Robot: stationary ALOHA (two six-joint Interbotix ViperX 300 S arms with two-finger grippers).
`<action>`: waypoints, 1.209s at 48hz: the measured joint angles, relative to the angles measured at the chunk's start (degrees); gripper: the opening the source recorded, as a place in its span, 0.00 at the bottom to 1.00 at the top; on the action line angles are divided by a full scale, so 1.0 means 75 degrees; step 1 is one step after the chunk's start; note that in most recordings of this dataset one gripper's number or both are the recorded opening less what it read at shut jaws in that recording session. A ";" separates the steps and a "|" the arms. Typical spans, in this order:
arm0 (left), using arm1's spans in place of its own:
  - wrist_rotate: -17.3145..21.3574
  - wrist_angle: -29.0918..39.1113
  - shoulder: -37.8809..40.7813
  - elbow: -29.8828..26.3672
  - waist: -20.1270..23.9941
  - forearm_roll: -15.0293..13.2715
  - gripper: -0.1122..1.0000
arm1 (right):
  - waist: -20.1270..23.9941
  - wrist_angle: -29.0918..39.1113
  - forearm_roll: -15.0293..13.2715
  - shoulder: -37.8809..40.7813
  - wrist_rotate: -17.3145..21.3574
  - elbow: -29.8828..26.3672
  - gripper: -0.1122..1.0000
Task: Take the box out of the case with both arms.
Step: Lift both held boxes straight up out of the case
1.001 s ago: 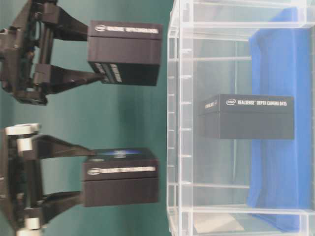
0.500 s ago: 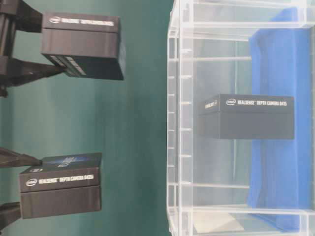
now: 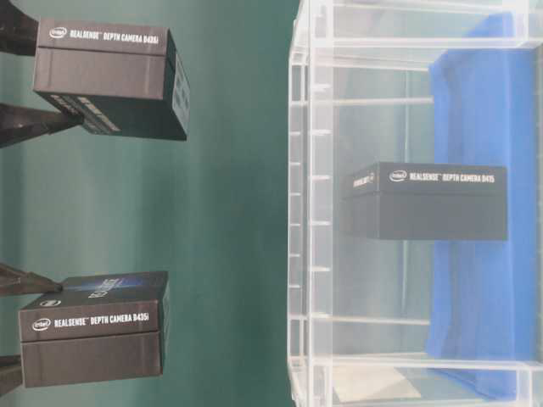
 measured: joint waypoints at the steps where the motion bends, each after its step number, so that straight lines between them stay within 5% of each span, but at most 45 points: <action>1: 0.0000 0.0000 0.0000 0.0000 0.0012 0.0000 0.66 | 0.0000 0.0000 -0.0012 0.0012 0.0000 -0.0023 0.69; 58: 0.0023 0.0012 0.0000 -0.0012 0.0000 0.0000 0.66 | 0.0000 0.0000 -0.0105 0.0059 -0.0129 -0.0141 0.69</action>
